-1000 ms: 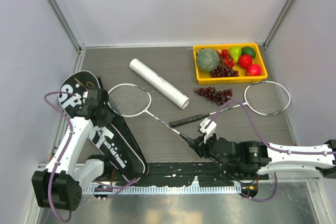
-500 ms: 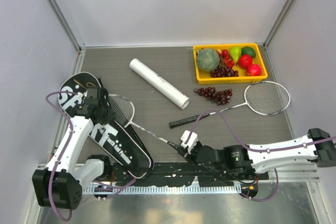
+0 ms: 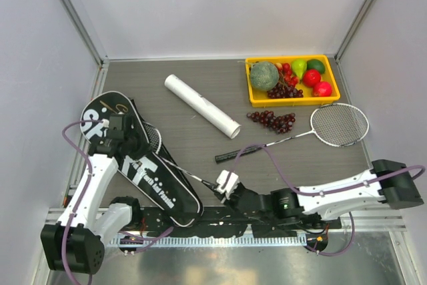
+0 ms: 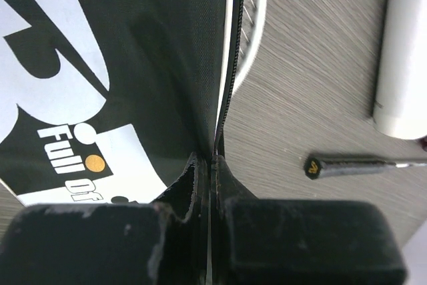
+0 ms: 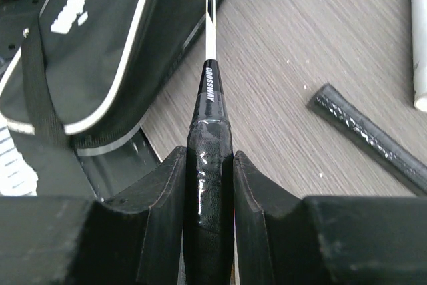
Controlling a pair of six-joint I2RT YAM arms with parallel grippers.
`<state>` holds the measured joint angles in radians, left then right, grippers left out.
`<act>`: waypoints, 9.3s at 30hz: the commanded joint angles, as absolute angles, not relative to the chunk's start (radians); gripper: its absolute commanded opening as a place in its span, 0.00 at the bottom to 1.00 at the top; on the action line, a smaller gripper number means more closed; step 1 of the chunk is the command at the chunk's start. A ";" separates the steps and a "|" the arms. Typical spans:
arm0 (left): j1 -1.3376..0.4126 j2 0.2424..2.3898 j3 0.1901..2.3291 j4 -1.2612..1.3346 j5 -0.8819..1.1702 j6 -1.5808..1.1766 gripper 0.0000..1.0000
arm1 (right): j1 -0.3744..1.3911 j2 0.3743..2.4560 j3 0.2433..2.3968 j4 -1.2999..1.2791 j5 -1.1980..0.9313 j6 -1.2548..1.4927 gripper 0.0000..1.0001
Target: Pack up the badminton gear
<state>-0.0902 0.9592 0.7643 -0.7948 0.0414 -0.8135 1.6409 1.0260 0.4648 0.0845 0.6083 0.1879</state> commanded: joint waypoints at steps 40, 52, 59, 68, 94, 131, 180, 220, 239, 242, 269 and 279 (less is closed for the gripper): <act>-0.092 0.910 0.575 -0.537 0.402 -0.908 0.00 | 1.421 1.726 0.853 0.688 0.505 0.523 0.06; -0.092 0.992 0.617 -0.540 0.341 -0.815 0.00 | 1.379 1.703 0.896 0.470 0.422 0.535 0.32; -0.092 1.041 0.618 -0.519 0.319 -0.795 0.00 | 1.315 1.553 0.799 0.267 0.267 0.563 0.53; -0.092 1.127 0.621 -0.434 0.403 -0.759 0.00 | 1.259 1.419 0.735 0.124 0.097 0.497 0.59; -0.104 1.098 0.525 -0.359 0.422 -0.778 0.00 | 1.209 1.565 0.767 0.238 -0.111 0.577 0.05; -0.330 1.251 0.932 -0.894 -0.297 -0.667 0.67 | 1.407 1.672 0.897 0.253 0.319 0.666 0.05; -0.305 1.051 0.637 -0.618 0.080 -0.821 0.00 | 1.453 1.647 0.818 0.508 0.224 0.936 0.41; -0.290 0.983 0.568 -0.517 0.166 -0.821 0.00 | 1.132 1.937 1.078 0.331 0.173 0.637 0.52; -0.290 0.928 0.520 -0.494 0.164 -0.834 0.00 | 1.060 2.180 1.247 0.438 -0.046 0.629 0.51; -0.290 0.945 0.520 -0.489 0.161 -0.831 0.00 | 1.058 2.180 1.183 0.535 -0.106 0.702 0.34; -0.253 0.848 0.546 -0.489 0.294 -0.877 0.00 | 1.124 1.494 1.081 0.100 0.146 0.690 0.05; -0.247 0.773 0.753 -0.748 0.155 -0.727 0.00 | 1.134 1.577 1.255 -0.032 0.253 0.655 0.05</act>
<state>-0.2592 0.7933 0.6086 -0.6518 0.2501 -0.8101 1.1236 1.5826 1.1442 -0.0311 0.2142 0.6781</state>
